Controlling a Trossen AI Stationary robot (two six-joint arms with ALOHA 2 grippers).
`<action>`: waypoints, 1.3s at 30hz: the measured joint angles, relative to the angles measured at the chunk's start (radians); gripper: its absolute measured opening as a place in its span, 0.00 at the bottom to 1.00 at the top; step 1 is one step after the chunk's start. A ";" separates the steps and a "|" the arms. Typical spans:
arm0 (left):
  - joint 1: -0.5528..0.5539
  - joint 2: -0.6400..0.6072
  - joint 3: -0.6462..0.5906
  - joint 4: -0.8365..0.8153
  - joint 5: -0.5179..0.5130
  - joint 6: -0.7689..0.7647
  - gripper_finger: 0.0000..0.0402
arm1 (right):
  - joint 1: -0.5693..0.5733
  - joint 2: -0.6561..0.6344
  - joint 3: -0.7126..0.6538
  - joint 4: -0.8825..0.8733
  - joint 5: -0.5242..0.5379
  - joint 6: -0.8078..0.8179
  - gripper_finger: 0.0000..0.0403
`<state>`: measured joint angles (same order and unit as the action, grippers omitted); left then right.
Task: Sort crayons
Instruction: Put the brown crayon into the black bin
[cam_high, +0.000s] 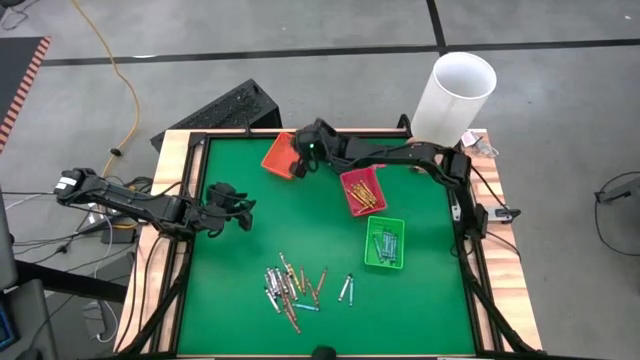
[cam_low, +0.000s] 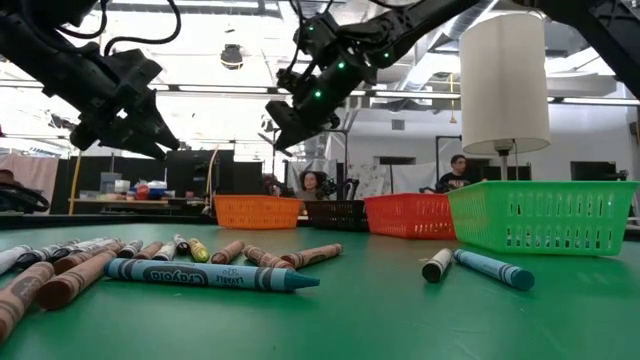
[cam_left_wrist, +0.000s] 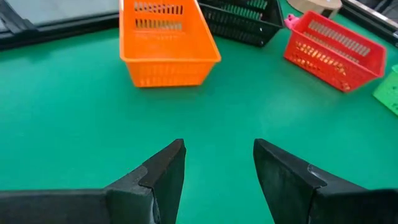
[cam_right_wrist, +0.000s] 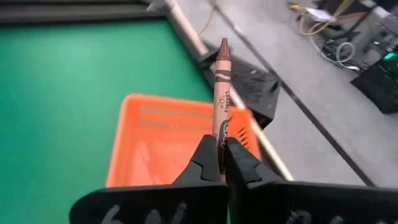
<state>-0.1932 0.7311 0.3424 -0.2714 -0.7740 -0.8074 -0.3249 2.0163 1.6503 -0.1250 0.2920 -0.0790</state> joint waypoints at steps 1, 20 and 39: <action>0.000 0.000 0.000 0.000 -0.007 0.000 0.45 | -0.010 0.000 0.000 0.014 0.001 0.013 0.01; 0.000 0.000 0.000 0.000 -0.102 -0.008 0.45 | -0.118 -0.001 0.000 -0.285 0.153 0.111 0.01; 0.011 0.000 0.000 0.000 -0.103 -0.008 0.45 | -0.121 0.051 -0.002 -0.487 0.082 0.208 0.01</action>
<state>-0.1818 0.7311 0.3428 -0.2714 -0.8768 -0.8158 -0.4461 2.0674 1.6485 -0.6119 0.3744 0.1287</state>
